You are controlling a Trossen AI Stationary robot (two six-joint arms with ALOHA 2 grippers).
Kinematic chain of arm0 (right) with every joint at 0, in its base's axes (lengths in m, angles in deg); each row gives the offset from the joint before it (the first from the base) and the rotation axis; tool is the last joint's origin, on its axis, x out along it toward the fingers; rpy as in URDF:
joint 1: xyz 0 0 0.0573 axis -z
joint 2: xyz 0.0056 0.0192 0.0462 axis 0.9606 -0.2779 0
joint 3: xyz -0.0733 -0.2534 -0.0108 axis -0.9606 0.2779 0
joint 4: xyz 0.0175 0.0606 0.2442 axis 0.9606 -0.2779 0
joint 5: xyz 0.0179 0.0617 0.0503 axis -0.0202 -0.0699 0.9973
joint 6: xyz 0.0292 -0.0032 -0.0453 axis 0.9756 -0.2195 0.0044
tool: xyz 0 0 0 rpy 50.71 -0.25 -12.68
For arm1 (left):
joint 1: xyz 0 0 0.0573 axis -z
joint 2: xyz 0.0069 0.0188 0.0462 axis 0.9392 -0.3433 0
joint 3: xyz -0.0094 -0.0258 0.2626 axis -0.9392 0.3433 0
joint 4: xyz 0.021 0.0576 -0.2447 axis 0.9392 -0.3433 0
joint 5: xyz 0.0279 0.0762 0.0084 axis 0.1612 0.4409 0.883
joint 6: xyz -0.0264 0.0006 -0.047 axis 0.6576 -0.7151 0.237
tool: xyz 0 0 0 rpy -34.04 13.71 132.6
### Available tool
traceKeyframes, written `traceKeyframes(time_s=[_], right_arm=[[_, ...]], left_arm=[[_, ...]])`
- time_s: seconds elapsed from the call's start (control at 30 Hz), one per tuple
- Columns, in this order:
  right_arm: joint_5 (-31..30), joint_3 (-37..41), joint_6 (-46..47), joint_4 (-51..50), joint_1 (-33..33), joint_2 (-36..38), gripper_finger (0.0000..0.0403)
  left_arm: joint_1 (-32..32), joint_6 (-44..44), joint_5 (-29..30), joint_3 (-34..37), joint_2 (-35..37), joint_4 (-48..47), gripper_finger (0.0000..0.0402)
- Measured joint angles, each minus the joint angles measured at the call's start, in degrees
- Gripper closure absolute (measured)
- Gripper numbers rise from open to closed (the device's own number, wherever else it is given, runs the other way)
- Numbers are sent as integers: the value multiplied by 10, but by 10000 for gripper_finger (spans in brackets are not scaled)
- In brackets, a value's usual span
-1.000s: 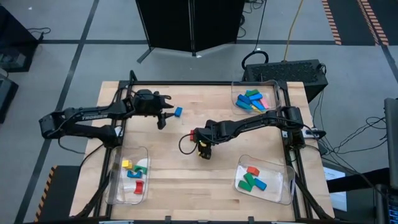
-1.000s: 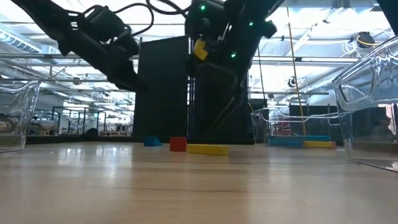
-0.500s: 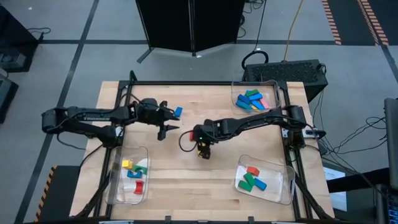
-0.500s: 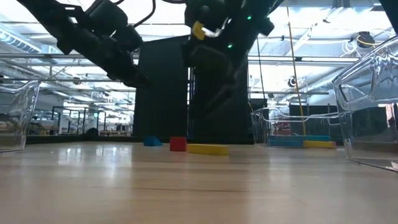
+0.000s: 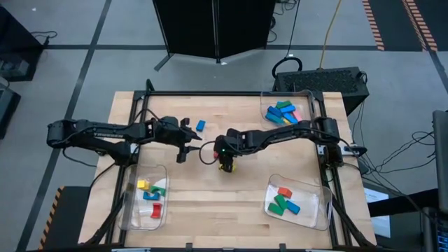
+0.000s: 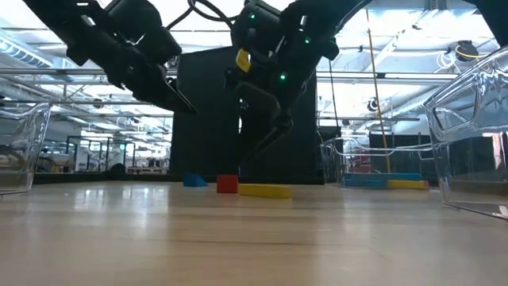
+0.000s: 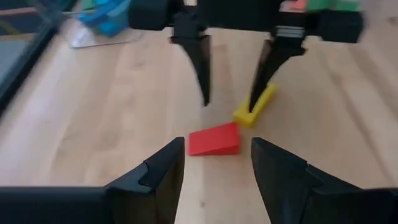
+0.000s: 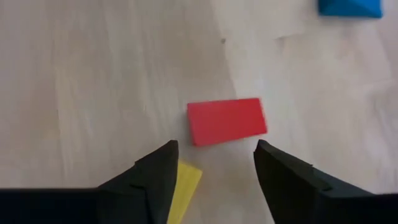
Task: Sort blocks by size
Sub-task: Put the red triangle block into the bottom right transparent bin
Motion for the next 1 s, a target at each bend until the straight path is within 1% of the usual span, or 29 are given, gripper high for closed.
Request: traceKeyframes(time_s=[0.13, 0.27, 0.4, 0.5, 0.63, 0.7, 0.77, 0.83, 1.0], right_arm=[[-3, 0, -4, 2, 9, -1, 221], [-3, 0, 0, -5, 23, -6, 253], [-14, 0, 3, -9, 23, -6, 281], [-31, 0, 3, -21, 22, -6, 297], [-33, 12, 10, -16, 23, -6, 315], [-33, 20, 14, -4, 23, -6, 322], [-32, 29, 15, 22, 22, -8, 329], [-30, 32, 14, 47, 22, -19, 335], [-8, 33, 6, 83, 21, -53, 345]], left_arm=[[2, 0, 46, 0, 0, 1, 214], [3, 2, 47, 0, 0, 0, 214], [8, 15, 46, 0, 0, 0, 214], [12, 14, 46, 0, 0, 0, 214], [19, 10, 44, 0, 0, 0, 214], [25, -12, 28, 0, -2, -1, 214], [35, -46, -8, 0, -9, -4, 214], [48, -65, -29, 0, -21, 2, 214], [66, -74, -24, 0, -53, 9, 214]])
